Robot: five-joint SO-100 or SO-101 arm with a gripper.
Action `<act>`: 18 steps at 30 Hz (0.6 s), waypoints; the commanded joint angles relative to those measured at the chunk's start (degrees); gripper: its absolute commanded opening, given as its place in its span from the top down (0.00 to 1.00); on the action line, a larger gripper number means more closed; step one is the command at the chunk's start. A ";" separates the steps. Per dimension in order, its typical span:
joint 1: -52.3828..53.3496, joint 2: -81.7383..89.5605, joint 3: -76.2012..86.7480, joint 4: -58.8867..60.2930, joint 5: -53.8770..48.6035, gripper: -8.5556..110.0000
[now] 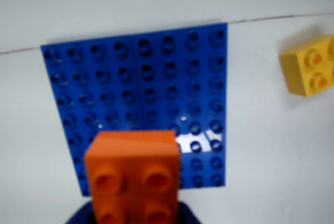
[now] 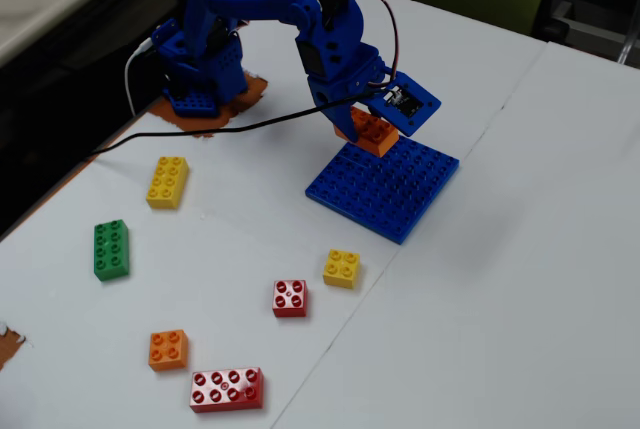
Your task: Pick up the 2x4 orange block and go up the 8x8 blue block.
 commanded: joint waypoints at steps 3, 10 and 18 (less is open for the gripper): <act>0.26 0.70 -3.16 -0.70 -0.26 0.93; 0.18 0.70 -3.34 -0.62 -0.09 0.93; 0.18 0.88 -3.34 -0.09 -0.26 0.93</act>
